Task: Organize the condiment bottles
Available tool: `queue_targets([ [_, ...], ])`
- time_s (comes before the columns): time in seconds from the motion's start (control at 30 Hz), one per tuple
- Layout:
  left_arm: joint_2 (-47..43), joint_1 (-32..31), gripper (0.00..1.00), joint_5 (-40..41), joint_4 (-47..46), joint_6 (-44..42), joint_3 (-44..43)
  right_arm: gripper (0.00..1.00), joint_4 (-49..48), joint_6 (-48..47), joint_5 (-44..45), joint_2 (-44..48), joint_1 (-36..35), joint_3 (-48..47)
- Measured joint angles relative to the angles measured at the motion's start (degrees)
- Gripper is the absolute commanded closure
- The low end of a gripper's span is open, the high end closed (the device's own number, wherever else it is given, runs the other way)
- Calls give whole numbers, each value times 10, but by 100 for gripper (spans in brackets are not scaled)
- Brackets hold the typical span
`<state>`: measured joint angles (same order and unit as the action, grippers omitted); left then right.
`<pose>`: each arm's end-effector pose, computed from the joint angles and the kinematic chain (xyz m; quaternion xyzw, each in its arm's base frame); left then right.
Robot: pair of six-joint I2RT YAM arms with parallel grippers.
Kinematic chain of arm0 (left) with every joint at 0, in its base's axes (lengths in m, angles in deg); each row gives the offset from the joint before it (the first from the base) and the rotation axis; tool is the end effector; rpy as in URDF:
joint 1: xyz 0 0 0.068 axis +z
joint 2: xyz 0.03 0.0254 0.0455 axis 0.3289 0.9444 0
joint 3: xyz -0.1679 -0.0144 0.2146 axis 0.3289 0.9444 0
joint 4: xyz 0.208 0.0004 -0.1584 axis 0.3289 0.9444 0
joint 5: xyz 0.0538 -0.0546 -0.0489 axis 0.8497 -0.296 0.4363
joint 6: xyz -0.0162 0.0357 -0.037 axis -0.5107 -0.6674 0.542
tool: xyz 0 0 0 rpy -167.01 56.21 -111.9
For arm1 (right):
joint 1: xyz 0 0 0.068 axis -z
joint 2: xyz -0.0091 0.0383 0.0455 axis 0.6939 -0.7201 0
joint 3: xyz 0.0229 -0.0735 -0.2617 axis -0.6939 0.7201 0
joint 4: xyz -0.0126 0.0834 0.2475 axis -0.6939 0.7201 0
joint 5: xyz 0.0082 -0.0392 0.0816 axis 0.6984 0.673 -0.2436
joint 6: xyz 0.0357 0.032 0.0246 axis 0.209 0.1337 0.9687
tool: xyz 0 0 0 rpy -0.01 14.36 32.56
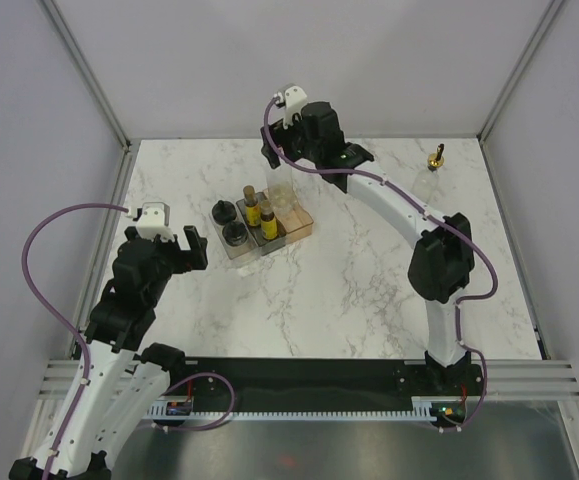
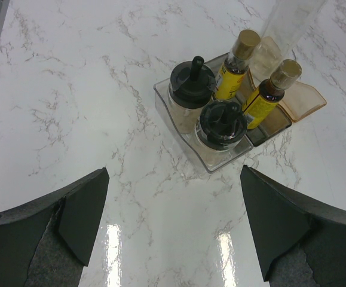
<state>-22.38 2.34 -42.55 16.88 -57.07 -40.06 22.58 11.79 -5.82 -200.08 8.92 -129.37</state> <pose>0.1269 -0.0318 0.3194 -0.0060 0.8103 -0.0644 0.5825 0.4056 0.2864 0.3505 -0.2522 0.7652 0.2021 0.5568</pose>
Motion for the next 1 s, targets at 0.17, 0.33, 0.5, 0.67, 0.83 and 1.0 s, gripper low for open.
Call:
queue_targets([
  [0.17,-1,0,0,0,0,0,0,7,8,-47,-13,54,0,27],
  [0.33,-3,0,0,0,0,0,0,6,45,-143,-67,183,0,95],
  [0.5,-10,0,0,-1,0,0,0,7,112,-219,-120,332,6,172],
  [0.67,-15,0,0,-3,0,0,0,8,157,-229,-134,448,90,287],
  [0.83,-15,0,0,-5,0,0,0,10,196,-213,-130,504,213,392],
  [1.0,-16,0,0,-5,0,0,0,13,204,-195,-141,521,328,436],
])
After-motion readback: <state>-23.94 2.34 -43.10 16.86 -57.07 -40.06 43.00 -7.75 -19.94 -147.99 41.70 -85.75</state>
